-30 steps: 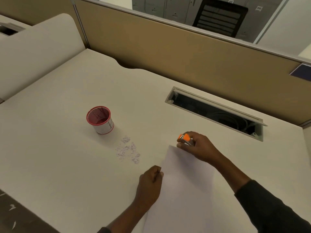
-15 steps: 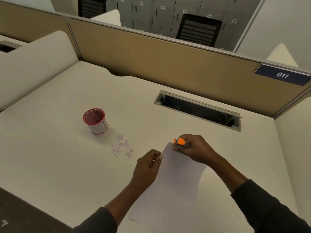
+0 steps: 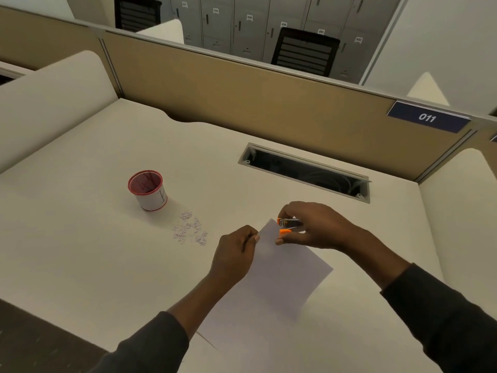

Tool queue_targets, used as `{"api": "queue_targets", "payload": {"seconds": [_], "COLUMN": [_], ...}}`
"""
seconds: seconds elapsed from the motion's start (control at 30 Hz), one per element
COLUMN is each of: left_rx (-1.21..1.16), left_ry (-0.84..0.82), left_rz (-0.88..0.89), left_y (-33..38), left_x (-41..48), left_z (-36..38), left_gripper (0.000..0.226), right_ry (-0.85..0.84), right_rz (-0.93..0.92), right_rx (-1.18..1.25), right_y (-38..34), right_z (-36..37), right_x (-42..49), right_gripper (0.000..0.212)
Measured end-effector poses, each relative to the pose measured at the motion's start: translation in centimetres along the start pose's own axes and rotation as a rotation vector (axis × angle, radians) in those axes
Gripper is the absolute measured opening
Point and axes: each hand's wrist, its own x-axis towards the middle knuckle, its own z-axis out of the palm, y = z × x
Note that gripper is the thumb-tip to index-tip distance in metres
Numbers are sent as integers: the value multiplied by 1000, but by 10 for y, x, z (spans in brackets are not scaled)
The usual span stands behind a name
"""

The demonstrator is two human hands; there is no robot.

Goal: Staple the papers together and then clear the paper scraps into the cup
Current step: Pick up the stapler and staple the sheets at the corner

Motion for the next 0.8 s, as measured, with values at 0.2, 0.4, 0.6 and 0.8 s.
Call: {"api": "queue_targets", "payload": {"seconds": [0.2, 0.4, 0.6, 0.8], "left_rx": [14, -7, -40, -48], "left_ry": [-12, 5, 28, 47], "left_rz": [43, 76, 116, 134], "left_y": [5, 8, 8, 11], "left_x": [-7, -15, -21, -23], "left_z": [-6, -13, -18, -20], "left_gripper": [16, 15, 14, 17], "right_ry": [-65, -99, -174, -164], "right_rz": [-16, 39, 42, 7], "right_rx": [-225, -203, -91, -100], "right_y": [-12, -15, -22, -38], "right_z": [-15, -20, -19, -20], "right_x": [6, 10, 7, 8], "right_gripper": [57, 58, 59, 57]}}
